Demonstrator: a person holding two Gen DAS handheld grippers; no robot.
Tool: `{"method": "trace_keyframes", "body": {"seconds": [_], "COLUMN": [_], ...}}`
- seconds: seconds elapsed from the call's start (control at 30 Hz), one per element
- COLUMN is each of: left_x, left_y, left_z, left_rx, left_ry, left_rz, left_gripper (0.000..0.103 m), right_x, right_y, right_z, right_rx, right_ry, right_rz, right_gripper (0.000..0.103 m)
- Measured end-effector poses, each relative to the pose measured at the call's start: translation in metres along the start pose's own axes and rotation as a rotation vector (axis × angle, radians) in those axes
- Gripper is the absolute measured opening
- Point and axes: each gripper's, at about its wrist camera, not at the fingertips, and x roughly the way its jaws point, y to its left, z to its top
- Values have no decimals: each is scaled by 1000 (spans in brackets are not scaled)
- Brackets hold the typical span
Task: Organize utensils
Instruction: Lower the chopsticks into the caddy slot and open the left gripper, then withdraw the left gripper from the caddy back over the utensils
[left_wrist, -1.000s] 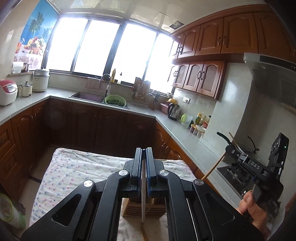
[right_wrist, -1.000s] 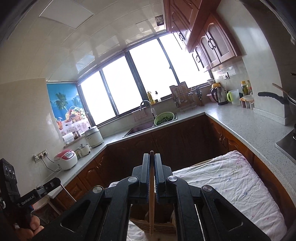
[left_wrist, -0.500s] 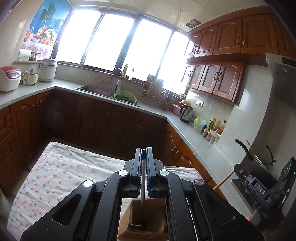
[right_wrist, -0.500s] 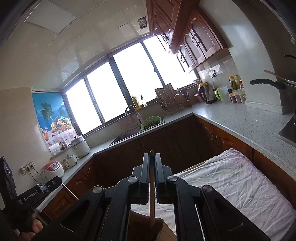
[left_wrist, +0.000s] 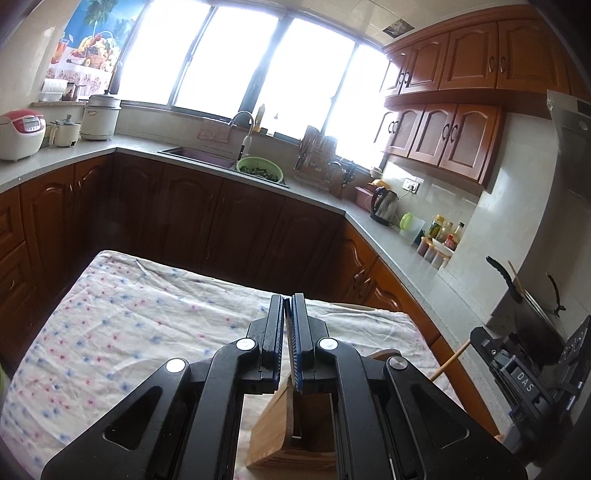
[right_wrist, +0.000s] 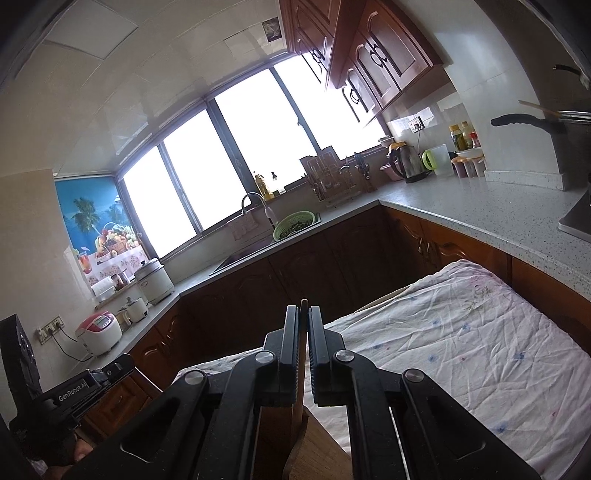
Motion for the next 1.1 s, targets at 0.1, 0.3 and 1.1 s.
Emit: {"method": "trace_keyframes", "body": {"seconds": [0.1, 0.3, 1.1], "left_x": [1, 1, -96], "left_y": [2, -1, 27], "left_z": [0, 0, -33], "left_rx": [-7, 8, -53], "left_ry": [12, 17, 55], "left_rz": [2, 11, 36], "left_gripper": [4, 4, 86], "right_x": [1, 4, -80], "right_y": [1, 0, -8], "right_z": [2, 3, -11], "right_rx": [0, -6, 55], "right_ry": [11, 31, 101], "right_rz": [-3, -2, 105], "right_gripper": [5, 5, 92]}}
